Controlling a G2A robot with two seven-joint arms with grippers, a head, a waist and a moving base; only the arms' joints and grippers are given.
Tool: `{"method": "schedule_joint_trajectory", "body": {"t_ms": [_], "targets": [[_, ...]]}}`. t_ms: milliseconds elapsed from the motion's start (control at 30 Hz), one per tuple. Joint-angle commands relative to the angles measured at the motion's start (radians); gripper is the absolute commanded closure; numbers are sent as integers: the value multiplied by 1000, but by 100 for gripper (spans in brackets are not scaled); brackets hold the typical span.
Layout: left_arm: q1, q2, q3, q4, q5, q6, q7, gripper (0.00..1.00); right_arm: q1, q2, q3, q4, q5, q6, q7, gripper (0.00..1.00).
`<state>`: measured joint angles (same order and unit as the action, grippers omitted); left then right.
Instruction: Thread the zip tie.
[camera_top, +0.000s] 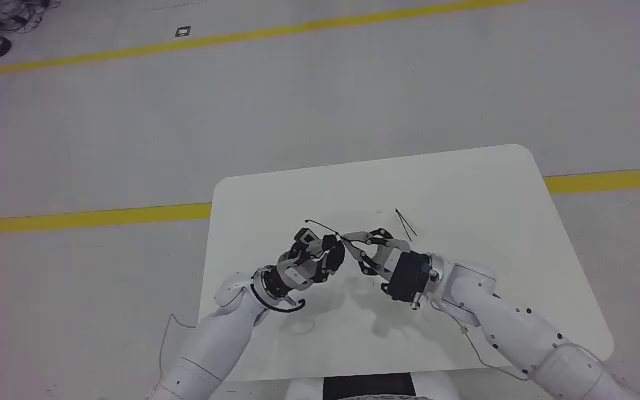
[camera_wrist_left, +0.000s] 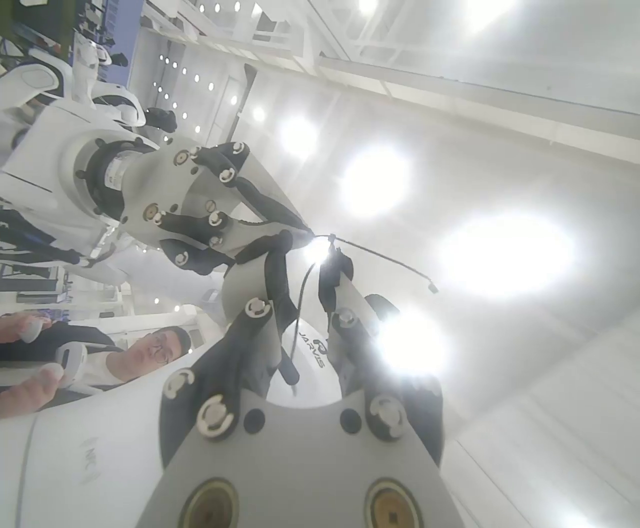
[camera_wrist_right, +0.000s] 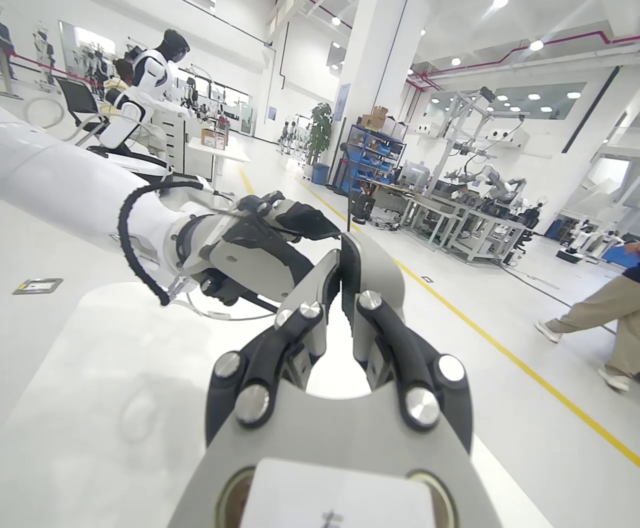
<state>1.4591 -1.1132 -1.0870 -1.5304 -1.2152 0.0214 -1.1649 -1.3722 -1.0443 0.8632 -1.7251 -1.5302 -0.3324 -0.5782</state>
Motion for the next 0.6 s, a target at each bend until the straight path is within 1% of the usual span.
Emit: {"method": "schedule_joint_trajectory", "body": {"t_ms": [0,133,333,467,567], "targets": [[1,0,-2,-1,-1,-6,-1,86,-1,-1,2,1,-1,1,2,100],[4,0,-7,-6,-5,-17,-2,86,-4,-4,7,2,-4,0,3,100],[7,-1,-11,-7,-7,-22,2,86,-9,-8,16,0,-12,8,0,100],[10,-1,-10,-3,-7,-14,7,82,-17,-10,27,-7,-24,34,-17,100],[10,-2,-10,1,-7,-15,11,75,-23,-11,35,-12,-39,56,-26,100]]}}
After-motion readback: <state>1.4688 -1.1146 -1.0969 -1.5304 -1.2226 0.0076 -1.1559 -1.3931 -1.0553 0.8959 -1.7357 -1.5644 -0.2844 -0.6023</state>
